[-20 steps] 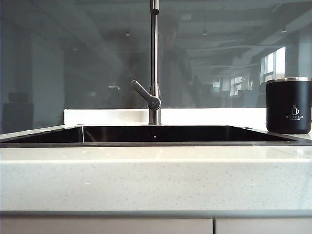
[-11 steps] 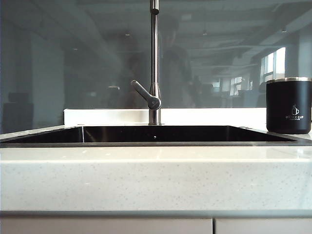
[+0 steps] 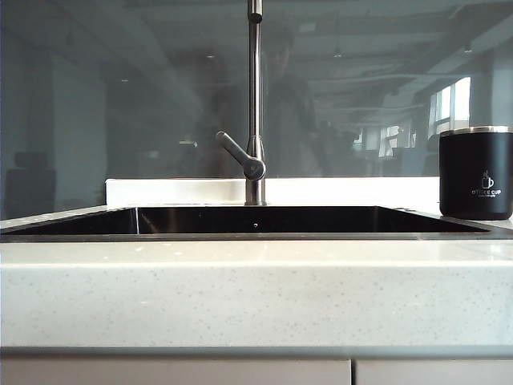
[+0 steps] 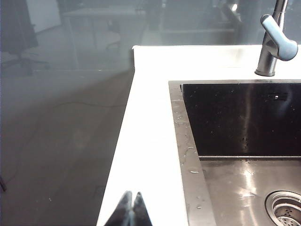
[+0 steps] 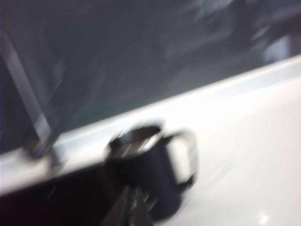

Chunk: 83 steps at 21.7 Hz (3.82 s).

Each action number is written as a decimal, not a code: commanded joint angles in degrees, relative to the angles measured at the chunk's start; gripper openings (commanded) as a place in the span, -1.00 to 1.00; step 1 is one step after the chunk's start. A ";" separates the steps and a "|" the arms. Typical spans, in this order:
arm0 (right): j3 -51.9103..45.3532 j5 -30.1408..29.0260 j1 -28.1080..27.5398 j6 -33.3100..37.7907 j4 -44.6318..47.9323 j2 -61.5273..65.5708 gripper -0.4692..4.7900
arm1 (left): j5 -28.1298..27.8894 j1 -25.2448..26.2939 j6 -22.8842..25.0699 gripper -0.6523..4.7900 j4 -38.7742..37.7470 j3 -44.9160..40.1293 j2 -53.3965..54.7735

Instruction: Pick up the mug next to the sink, go to the faucet to get some water, pour the water into the sink, and finally put the mug back to its place.

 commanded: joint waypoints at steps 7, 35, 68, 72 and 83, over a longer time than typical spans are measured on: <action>0.09 2.78 -4.74 -5.92 21.94 26.05 -0.19 | 0.26 0.11 -2.16 -0.78 0.70 0.17 0.02; 28.37 -8.66 -9.55 -11.82 60.13 99.08 -0.25 | 0.24 0.11 -2.16 -0.78 0.72 0.17 0.02; 83.47 -10.03 21.05 -14.47 1.38 101.68 -0.84 | 18.29 0.11 -13.42 -0.78 65.64 24.87 80.81; 90.29 -7.78 21.55 -14.53 -0.09 105.59 -0.84 | 28.50 0.09 -19.47 -0.76 71.30 40.87 101.11; 95.71 -7.30 21.51 -11.34 1.73 106.79 -0.84 | 44.83 -3.89 -29.51 0.30 66.14 87.62 135.60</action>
